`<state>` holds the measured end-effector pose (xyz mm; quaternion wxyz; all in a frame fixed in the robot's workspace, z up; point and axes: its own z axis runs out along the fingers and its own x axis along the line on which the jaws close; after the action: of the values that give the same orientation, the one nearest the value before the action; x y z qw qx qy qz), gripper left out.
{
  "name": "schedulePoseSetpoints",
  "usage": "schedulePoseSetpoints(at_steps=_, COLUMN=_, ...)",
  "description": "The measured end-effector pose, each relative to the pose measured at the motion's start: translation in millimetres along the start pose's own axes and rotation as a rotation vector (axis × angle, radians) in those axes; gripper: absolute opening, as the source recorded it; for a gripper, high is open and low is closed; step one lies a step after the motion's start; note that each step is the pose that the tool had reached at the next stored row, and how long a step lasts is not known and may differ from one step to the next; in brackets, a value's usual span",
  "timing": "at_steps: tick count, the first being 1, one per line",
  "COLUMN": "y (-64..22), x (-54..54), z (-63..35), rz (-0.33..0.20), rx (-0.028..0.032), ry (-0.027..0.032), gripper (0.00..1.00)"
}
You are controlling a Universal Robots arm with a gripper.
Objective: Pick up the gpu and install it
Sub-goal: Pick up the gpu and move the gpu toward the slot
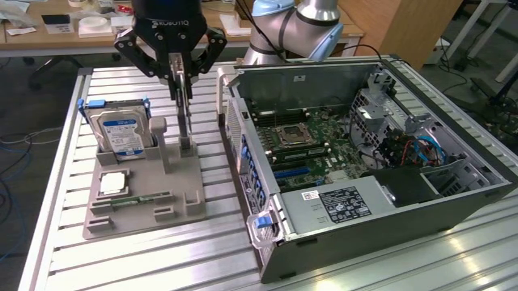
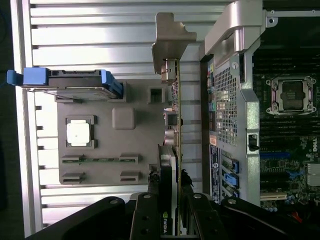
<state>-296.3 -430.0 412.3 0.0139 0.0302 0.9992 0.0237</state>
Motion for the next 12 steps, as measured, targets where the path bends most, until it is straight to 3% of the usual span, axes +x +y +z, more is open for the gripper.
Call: schedulePoseSetpoints(at_steps=12, y=0.9, x=-15.9, z=0.5, rz=0.000, rx=-0.0001, ry=0.0000, gripper=0.26)
